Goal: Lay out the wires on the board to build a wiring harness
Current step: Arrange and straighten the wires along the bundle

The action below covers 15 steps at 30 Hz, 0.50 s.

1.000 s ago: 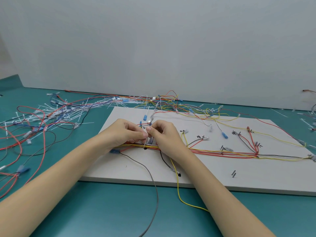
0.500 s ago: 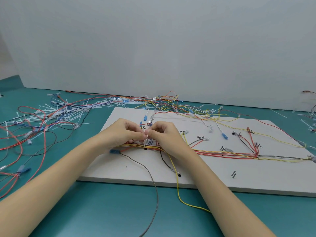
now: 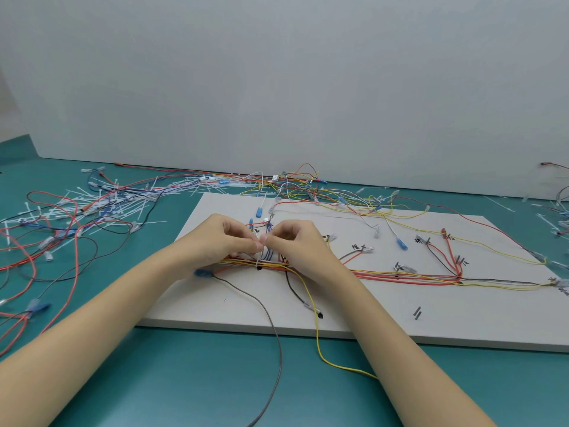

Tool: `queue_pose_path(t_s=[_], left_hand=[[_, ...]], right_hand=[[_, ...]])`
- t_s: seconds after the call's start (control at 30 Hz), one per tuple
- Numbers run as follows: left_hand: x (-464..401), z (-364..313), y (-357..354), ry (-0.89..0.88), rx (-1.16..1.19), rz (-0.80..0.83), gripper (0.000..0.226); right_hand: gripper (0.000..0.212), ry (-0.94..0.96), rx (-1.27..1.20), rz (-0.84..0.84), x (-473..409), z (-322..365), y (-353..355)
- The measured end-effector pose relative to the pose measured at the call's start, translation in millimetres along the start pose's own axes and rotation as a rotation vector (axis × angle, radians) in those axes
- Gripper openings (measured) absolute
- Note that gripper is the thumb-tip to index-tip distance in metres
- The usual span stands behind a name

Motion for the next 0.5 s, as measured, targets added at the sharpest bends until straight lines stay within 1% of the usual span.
queue_pose_path(t_s=[0.27,0.5], left_hand=[[-0.2,0.3,1.0,0.004,0.000,-0.007,0.008],[0.2,0.2,1.8,-0.001,-0.003,0.004,0.005]], right_hand=[[0.012,0.042,-0.053,-0.006,-0.9,2.3,-2.3],[0.017,0.053,-0.087,-0.027,-1.7,1.5,-5.0]])
Point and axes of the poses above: each hand's wrist, its own x-axis away from the middle knuckle, its own y-axis out of the back of the hand, z = x × y, the point moved 4 cm from there along -x, towards the middle knuckle, and after that the axes turned 8 degrees about -z, right-handed, at the moved point
